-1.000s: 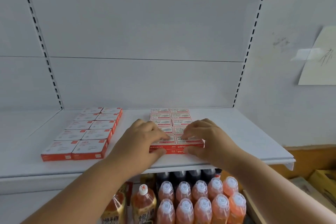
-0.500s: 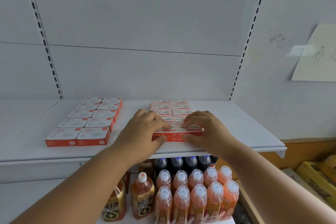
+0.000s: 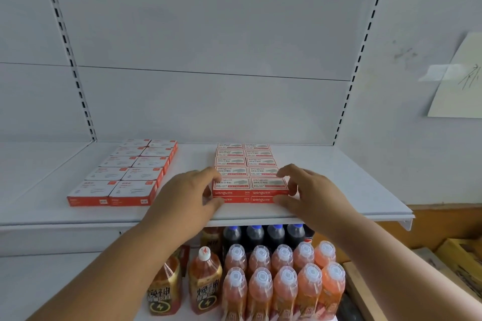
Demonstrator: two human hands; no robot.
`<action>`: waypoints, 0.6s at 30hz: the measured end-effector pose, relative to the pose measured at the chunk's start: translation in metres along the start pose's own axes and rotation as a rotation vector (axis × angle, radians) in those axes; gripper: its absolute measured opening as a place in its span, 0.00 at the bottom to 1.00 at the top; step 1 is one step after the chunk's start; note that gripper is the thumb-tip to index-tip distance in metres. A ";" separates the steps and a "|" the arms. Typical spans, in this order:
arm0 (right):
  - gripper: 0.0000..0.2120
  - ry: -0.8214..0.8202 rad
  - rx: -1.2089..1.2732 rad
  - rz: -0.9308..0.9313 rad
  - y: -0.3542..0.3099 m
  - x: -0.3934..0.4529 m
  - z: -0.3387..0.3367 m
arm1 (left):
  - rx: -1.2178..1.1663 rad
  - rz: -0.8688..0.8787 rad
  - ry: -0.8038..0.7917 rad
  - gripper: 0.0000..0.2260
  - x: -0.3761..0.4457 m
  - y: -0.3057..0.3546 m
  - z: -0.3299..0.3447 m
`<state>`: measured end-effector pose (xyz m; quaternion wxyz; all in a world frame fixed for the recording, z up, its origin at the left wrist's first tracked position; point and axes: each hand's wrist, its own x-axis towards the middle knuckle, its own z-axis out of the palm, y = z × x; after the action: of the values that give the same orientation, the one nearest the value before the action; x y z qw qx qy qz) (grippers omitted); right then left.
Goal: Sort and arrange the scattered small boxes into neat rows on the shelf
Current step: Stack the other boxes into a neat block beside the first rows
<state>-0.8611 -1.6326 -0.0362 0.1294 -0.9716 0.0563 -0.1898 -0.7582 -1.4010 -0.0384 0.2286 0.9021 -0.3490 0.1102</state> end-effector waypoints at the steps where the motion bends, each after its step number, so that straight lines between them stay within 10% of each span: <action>1: 0.14 -0.004 0.026 -0.001 0.001 0.001 0.001 | 0.000 -0.006 0.006 0.17 0.000 0.001 0.000; 18: 0.11 -0.015 0.143 0.043 0.002 0.004 0.003 | -0.061 -0.035 0.023 0.14 0.003 0.000 0.004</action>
<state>-0.8563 -1.6343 -0.0382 0.2030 -0.9599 0.0626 -0.1832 -0.7553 -1.4048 -0.0407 0.2621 0.8993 -0.3338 0.1059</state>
